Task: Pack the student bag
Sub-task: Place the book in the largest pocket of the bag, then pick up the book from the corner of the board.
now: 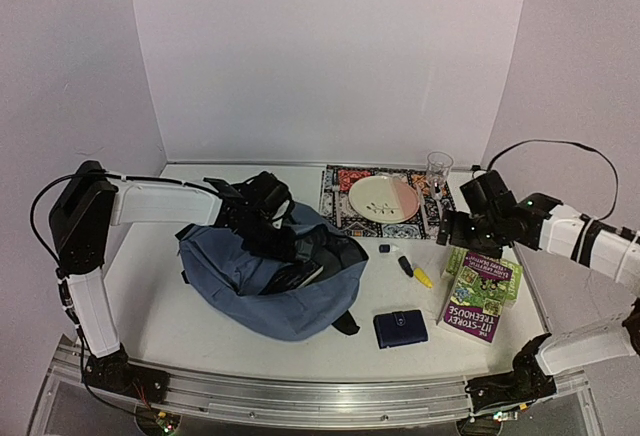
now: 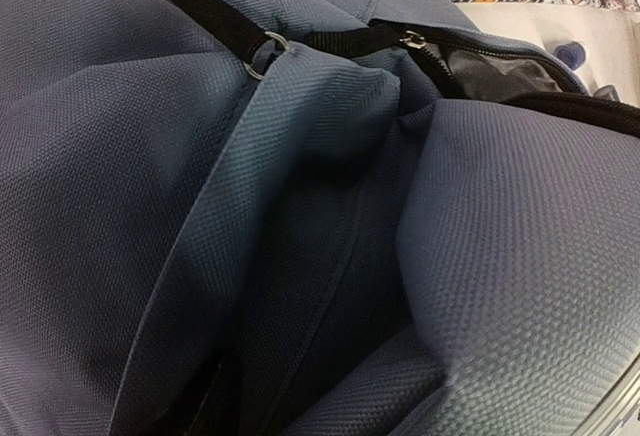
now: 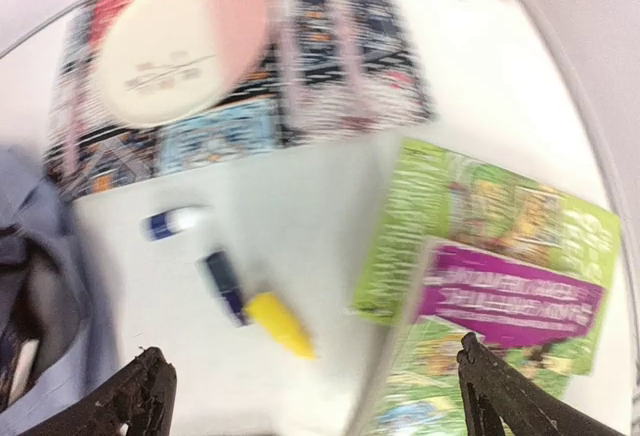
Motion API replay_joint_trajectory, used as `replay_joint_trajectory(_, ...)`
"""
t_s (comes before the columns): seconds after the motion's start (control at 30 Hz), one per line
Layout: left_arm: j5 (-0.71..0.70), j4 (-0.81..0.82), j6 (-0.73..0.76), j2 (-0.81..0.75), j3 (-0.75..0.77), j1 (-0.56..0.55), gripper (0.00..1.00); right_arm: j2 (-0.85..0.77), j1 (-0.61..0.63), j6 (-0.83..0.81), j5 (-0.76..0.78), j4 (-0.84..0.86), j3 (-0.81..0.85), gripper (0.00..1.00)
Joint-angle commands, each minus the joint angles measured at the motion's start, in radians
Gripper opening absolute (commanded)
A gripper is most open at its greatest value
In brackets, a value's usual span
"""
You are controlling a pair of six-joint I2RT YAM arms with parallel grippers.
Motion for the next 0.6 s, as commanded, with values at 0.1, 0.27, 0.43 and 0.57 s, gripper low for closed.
replay_joint_trajectory(0.1, -0.198, -0.098, -0.04, 0.027, -0.039, 0.016, 0.47, -0.126, -0.249, 0.027, -0.085, -0.116, -0.172, 0.98)
replay_joint_trajectory(0.27, -0.254, -0.101, -0.026, -0.029, -0.049, 0.021, 0.5, -0.152, -0.483, 0.002, -0.218, -0.097, -0.256, 0.98)
replay_joint_trajectory(0.43, -0.277, -0.102, 0.01, -0.086, -0.01, 0.023, 0.56, -0.152, -0.597, 0.007, -0.392, 0.0, -0.338, 0.98)
replay_joint_trajectory(0.57, -0.315, -0.101, 0.021, -0.145, 0.019, 0.024, 0.65, -0.163, -0.619, -0.003, -0.43, 0.027, -0.384, 0.98)
